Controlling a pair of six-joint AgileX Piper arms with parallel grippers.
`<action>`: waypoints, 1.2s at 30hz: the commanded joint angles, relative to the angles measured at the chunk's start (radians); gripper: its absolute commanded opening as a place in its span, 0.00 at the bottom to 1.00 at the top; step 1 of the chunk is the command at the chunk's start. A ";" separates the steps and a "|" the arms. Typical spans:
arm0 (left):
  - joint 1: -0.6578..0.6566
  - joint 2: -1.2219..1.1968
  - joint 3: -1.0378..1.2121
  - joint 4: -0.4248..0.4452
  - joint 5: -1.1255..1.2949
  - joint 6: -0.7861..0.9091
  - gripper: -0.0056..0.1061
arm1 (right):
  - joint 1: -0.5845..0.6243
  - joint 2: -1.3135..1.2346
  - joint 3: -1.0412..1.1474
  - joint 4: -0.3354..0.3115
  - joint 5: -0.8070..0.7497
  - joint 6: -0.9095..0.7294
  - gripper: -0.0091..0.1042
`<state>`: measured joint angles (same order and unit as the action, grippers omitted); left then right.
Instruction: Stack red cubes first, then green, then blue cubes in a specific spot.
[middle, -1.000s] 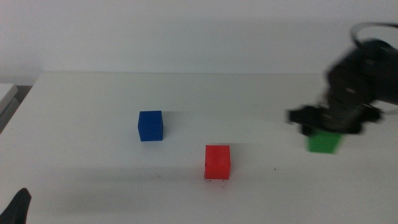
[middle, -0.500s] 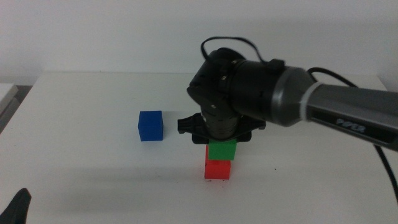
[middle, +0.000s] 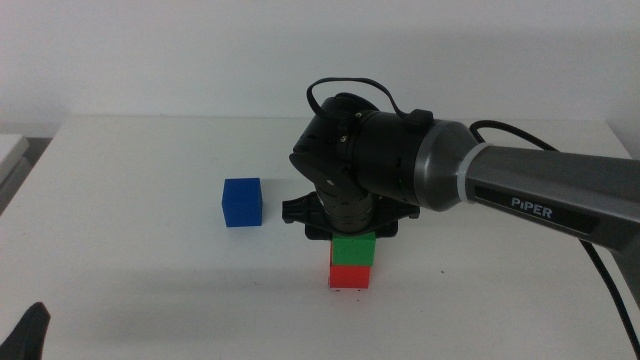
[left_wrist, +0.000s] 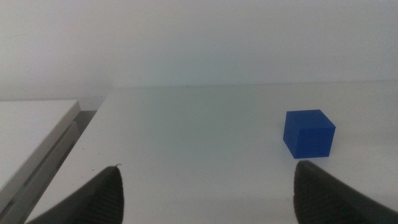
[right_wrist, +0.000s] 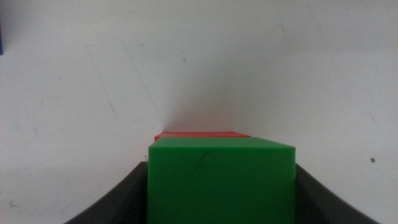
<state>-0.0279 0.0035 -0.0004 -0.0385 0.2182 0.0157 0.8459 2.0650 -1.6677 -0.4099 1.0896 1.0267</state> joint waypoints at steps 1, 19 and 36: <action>0.003 -0.004 0.000 -0.003 -0.013 -0.004 0.89 | 0.002 0.016 0.000 0.005 -0.007 0.002 0.22; 0.003 -0.004 0.000 -0.003 -0.013 -0.004 0.89 | 0.093 -0.673 0.354 -0.159 -0.081 -0.207 0.90; 0.003 -0.004 0.000 -0.003 -0.013 -0.004 0.89 | 0.101 -1.322 0.743 -0.049 -0.302 -0.514 0.90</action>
<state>-0.0279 0.0035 -0.0004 -0.0385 0.2182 0.0157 0.9451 0.7478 -0.9318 -0.4559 0.8003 0.5334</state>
